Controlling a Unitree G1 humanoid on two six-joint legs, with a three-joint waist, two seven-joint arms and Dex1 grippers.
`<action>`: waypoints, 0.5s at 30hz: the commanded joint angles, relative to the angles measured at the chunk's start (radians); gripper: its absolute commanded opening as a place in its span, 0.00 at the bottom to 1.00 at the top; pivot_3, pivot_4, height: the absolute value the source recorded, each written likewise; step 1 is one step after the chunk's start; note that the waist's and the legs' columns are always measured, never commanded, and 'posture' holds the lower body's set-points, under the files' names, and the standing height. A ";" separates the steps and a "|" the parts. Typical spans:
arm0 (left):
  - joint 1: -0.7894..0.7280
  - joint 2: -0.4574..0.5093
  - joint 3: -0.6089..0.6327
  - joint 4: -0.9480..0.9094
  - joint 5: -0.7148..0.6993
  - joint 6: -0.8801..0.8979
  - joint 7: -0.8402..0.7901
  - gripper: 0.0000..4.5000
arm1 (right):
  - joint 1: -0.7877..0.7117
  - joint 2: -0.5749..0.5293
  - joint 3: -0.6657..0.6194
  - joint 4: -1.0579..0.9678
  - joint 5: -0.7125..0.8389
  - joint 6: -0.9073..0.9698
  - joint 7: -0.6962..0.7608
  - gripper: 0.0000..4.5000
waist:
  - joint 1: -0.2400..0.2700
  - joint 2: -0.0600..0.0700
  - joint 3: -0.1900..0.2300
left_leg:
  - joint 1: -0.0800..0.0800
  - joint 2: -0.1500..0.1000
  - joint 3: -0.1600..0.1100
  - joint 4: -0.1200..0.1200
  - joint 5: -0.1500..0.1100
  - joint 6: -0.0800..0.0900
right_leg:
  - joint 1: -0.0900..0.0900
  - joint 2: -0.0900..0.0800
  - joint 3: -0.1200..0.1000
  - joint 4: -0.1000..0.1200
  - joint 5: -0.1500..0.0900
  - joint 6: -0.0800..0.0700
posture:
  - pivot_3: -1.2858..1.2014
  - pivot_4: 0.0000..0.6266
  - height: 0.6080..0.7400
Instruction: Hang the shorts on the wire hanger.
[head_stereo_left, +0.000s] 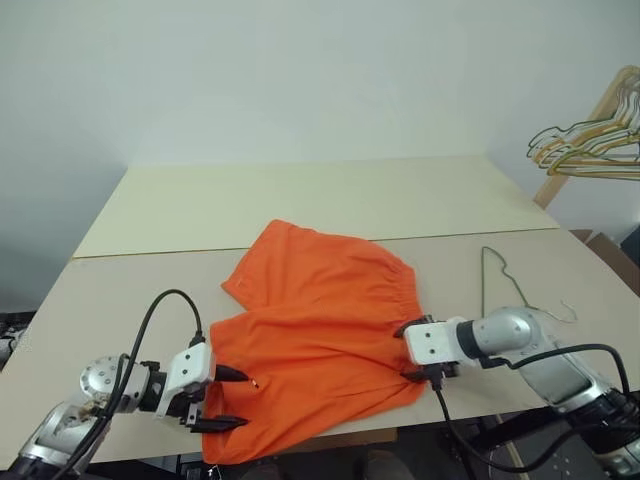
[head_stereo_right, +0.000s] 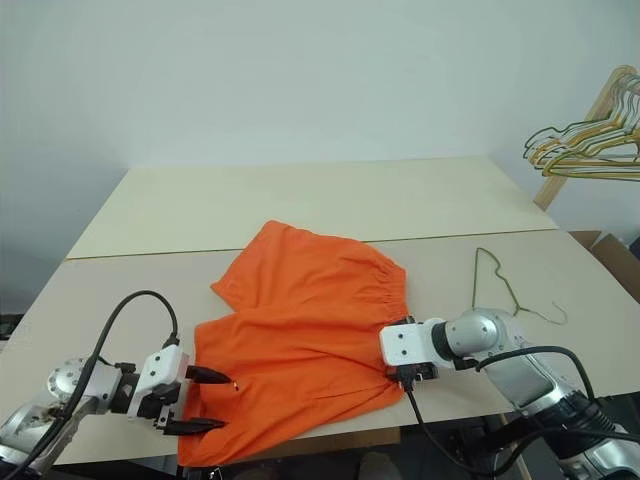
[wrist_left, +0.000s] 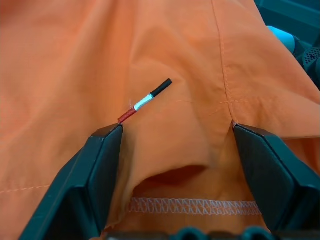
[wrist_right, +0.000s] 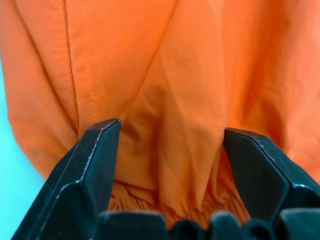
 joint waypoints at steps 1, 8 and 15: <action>0.011 0.008 0.063 -0.042 -0.069 0.023 -0.015 0.84 | -0.013 -0.005 -0.144 -0.073 0.177 0.169 0.036 0.83 | 0.000 0.000 0.000 | 0.000 0.000 0.000 0.000 0.000 0.000 | -0.001 0.000 0.000 0.000 0.000 0.000 | 0.51 0.00 1.00; 0.096 0.040 0.288 -0.177 -0.283 0.073 -0.073 0.84 | -0.017 0.017 -0.411 -0.138 0.367 0.602 -0.138 0.83 | 0.004 0.000 0.001 | -0.002 0.007 0.000 0.000 -0.002 0.002 | -0.002 0.000 -0.001 0.000 0.000 0.000 | 0.52 0.00 1.00; 0.003 -0.014 0.318 -0.262 -0.339 0.140 0.041 0.84 | -0.135 0.255 -0.558 -0.142 0.347 1.066 -0.566 0.83 | 0.012 0.001 0.000 | -0.002 0.006 0.001 0.000 -0.001 0.000 | -0.003 0.001 0.000 0.001 0.001 -0.002 | 0.50 0.00 1.00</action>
